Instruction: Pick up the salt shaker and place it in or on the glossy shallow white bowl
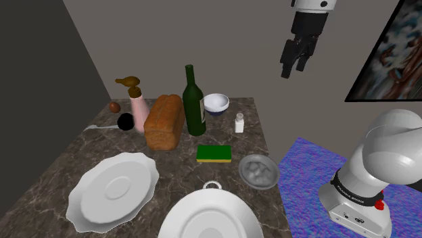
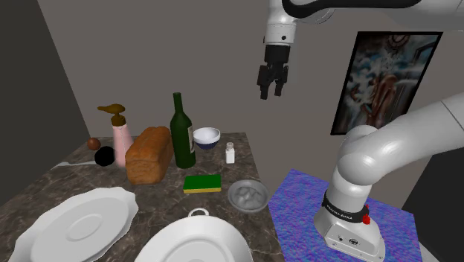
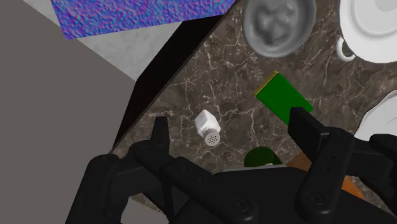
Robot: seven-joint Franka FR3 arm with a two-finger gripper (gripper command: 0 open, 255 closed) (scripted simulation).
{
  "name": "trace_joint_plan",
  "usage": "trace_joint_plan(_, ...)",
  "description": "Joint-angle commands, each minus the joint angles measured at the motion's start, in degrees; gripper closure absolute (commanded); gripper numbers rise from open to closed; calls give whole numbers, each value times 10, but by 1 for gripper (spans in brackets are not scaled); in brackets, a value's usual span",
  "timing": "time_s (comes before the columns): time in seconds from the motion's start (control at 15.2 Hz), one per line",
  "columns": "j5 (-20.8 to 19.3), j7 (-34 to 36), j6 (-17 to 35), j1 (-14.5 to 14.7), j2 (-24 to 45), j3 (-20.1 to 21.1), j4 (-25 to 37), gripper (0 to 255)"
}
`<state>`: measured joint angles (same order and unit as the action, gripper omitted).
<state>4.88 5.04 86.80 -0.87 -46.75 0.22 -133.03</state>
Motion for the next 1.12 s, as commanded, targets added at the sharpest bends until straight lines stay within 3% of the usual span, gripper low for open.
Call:
trace_joint_plan(0.0, 0, 0, 0, 0, 0, 0, 0, 0)
trace_joint_plan(0.53, -4, 5, 158, 1, 100, 24, -59, 0)
trace_joint_plan(1.06, -18, 19, 310, -1, 246, 46, -67, 0)
